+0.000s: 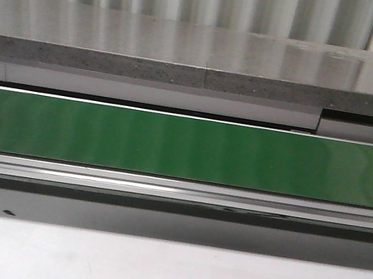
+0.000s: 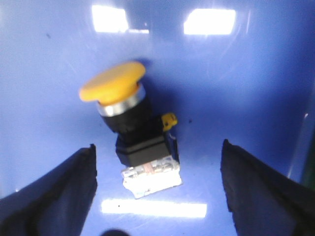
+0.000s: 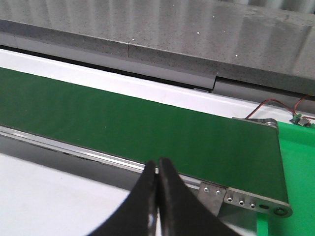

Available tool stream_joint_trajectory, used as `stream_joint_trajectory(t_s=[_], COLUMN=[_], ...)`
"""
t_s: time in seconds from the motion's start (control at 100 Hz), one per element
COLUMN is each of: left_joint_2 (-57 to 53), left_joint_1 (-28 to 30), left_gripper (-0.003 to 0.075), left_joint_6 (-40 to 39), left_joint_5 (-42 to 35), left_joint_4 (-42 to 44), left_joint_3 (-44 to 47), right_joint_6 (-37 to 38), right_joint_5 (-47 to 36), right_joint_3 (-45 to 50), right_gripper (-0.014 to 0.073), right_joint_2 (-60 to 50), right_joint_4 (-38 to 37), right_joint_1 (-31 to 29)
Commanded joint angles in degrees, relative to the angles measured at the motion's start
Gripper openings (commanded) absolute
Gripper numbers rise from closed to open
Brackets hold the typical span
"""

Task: Move button from right to left
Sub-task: 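Lift the button with the left gripper over the blue tray, then open the left gripper to drop the button into the blue tray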

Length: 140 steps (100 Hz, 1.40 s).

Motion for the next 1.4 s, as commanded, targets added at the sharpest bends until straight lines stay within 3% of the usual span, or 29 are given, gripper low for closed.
stream_joint_trajectory(t_s=[0.0,0.2,0.34,0.58,1.18,1.39], left_joint_2=[-5.2,-11.1,-16.5,-27.2,-51.1,-60.7], left_joint_1=[0.1,-0.1,-0.1,-3.9,-23.0,-26.9], left_gripper=[0.0441,0.0107,-0.0008,-0.0021,-0.0021,-0.0021], left_joint_6=[-0.7,-2.6,-4.9,-5.4,-5.4,-5.4], left_joint_5=[-0.2,-3.0,-6.8,-15.5,-31.6,-37.3], left_joint_4=[-3.0,-5.4,-6.6,-9.0,-13.2,-15.5], left_joint_3=[-2.8,-2.3,0.7,10.5,36.6,45.1], right_joint_6=[-0.7,-0.7,-0.7,-0.7,-0.7,-0.7], right_joint_5=[-4.2,-4.2,-4.2,-4.2,-4.2,-4.2], right_joint_3=[-1.3,-1.3,-1.3,-1.3,-1.3,-1.3], right_gripper=[-0.0069,-0.0069,-0.0069,-0.0069,-0.0069,-0.0069], right_joint_2=[0.6,0.6,0.6,0.6,0.6,0.6], right_joint_4=[-0.1,-0.1,-0.1,-0.1,-0.1,-0.1], right_joint_1=[0.2,0.2,0.2,0.2,0.2,0.2])
